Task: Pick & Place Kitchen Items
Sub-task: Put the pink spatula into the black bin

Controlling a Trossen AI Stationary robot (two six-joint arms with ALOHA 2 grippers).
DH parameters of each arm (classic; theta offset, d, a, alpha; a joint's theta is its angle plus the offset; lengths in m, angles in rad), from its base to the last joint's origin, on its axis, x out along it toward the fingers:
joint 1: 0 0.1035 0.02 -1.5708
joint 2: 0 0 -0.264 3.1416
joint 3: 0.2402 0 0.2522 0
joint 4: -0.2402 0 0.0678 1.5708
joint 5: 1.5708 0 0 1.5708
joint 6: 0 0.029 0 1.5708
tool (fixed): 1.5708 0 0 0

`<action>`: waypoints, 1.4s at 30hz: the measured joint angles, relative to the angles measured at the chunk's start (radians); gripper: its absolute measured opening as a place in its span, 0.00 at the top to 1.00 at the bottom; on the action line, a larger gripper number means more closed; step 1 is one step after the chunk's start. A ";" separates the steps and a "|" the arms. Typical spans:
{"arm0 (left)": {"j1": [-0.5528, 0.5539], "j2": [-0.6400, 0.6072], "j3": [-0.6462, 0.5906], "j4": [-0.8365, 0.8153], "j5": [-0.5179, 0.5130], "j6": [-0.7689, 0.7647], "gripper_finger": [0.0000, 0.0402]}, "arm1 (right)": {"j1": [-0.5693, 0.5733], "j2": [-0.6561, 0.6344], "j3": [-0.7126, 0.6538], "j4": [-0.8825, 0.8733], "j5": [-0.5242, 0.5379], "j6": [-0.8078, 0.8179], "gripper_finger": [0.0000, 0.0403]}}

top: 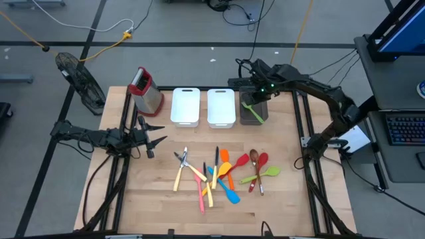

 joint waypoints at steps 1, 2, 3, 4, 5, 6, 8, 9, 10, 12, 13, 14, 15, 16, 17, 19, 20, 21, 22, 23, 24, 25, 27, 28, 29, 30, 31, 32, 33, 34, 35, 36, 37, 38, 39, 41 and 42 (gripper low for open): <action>0.000 0.000 0.000 0.000 0.000 0.000 0.50 | 0.007 -0.014 0.000 0.000 0.000 0.005 0.65; 0.000 0.000 0.000 0.000 0.000 0.000 0.50 | 0.013 -0.026 0.000 0.000 0.000 0.007 0.65; 0.000 0.000 0.000 0.000 0.000 -0.001 0.50 | 0.020 -0.035 0.000 0.000 0.000 0.007 0.65; 0.000 0.000 0.000 0.000 0.000 -0.001 0.50 | 0.027 -0.043 0.000 0.000 0.000 0.007 0.65; 0.000 0.000 0.000 0.000 0.000 -0.002 0.50 | 0.034 -0.052 -0.002 0.001 0.000 0.010 0.65; 0.000 0.000 0.000 0.000 0.000 -0.003 0.50 | 0.041 -0.061 -0.006 0.001 0.000 0.017 0.65; 0.000 0.000 0.000 0.000 0.000 -0.003 0.50 | 0.057 -0.077 -0.015 0.000 0.000 0.032 0.66; 0.000 0.000 0.000 0.000 0.000 -0.003 0.50 | 0.065 -0.086 -0.022 0.001 0.001 0.033 0.66; 0.000 0.000 0.000 0.000 0.000 -0.003 0.50 | 0.074 -0.096 -0.032 0.002 0.001 0.034 0.66; 0.000 0.000 0.000 0.000 0.000 -0.002 0.50 | 0.095 -0.113 -0.056 0.014 0.001 0.036 0.66; 0.000 0.000 0.000 0.000 0.000 -0.002 0.50 | 0.105 -0.124 -0.071 0.027 0.002 0.038 0.66; 0.000 0.000 0.000 0.000 0.000 -0.002 0.50 | 0.113 -0.135 -0.089 0.039 0.002 0.041 0.66; 0.000 0.000 0.000 0.000 0.000 -0.002 0.50 | 0.123 -0.146 -0.107 0.050 0.002 0.042 0.66; 0.000 0.000 0.000 0.000 0.000 -0.002 0.50 | 0.134 -0.159 -0.129 0.069 0.003 0.050 0.66; 0.000 0.000 0.000 0.000 0.000 -0.002 0.50 | 0.144 -0.172 -0.150 0.096 0.003 0.059 0.66; 0.000 0.000 0.000 0.001 0.000 0.002 0.50 | 0.167 -0.200 -0.196 0.146 0.004 0.072 0.66; 0.000 0.000 0.000 0.001 0.000 0.007 0.50 | 0.178 -0.215 -0.220 0.176 0.004 0.081 0.66; 0.000 0.000 0.000 0.000 0.000 0.013 0.50 | 0.189 -0.232 -0.245 0.209 0.004 0.086 0.66; 0.000 0.000 0.000 0.001 0.000 0.016 0.50 | 0.201 -0.252 -0.273 0.247 0.004 0.091 0.66; 0.000 0.000 0.000 0.001 0.000 0.016 0.50 | 0.212 -0.271 -0.303 0.285 0.004 0.099 0.66; 0.000 0.000 0.000 0.001 0.000 0.016 0.50 | 0.224 -0.291 -0.333 0.322 0.004 0.110 0.66; 0.000 0.000 0.000 0.001 0.000 0.016 0.50 | 0.237 -0.311 -0.365 0.361 0.003 0.116 0.66; 0.000 0.000 0.000 0.001 0.000 0.016 0.50 | 0.261 -0.353 -0.430 0.441 0.004 0.127 0.67; 0.000 0.000 0.000 0.001 0.000 0.017 0.50 | 0.272 -0.374 -0.463 0.484 0.003 0.128 0.67; 0.000 0.000 0.000 0.001 0.000 0.019 0.50 | 0.284 -0.395 -0.493 0.520 0.002 0.128 0.67; 0.000 0.000 0.000 0.001 0.000 0.019 0.50 | 0.295 -0.416 -0.525 0.557 0.002 0.129 0.67; 0.000 0.000 0.000 0.001 0.000 0.019 0.50 | 0.307 -0.436 -0.554 0.593 0.001 0.134 0.67; 0.000 0.000 0.000 0.001 0.000 0.019 0.50 | 0.317 -0.455 -0.582 0.628 0.001 0.138 0.67; 0.000 0.000 0.000 0.001 0.000 0.019 0.50 | 0.327 -0.475 -0.610 0.662 0.001 0.143 0.67; 0.000 0.000 0.000 0.001 0.000 0.019 0.50 | 0.337 -0.493 -0.634 0.692 0.001 0.148 0.67; 0.000 0.000 0.000 0.001 0.000 0.019 0.50 | 0.348 -0.512 -0.658 0.725 0.001 0.153 0.67; 0.000 0.000 0.000 0.001 0.000 0.019 0.50 | 0.358 -0.529 -0.681 0.755 0.001 0.154 0.67; 0.000 0.000 0.000 0.001 0.000 0.018 0.50 | 0.369 -0.547 -0.702 0.782 0.001 0.153 0.67; 0.000 0.000 0.000 0.001 0.000 0.018 0.50 | 0.381 -0.562 -0.721 0.804 0.000 0.149 0.67; 0.000 0.000 0.000 0.001 0.000 0.018 0.50 | 0.393 -0.576 -0.739 0.826 -0.002 0.138 0.67; 0.000 0.000 0.000 0.001 0.000 0.018 0.50 | 0.417 -0.601 -0.772 0.864 -0.022 0.108 0.67; 0.000 0.000 0.000 0.001 0.000 0.018 0.50 | 0.431 -0.612 -0.786 0.882 -0.035 0.094 0.67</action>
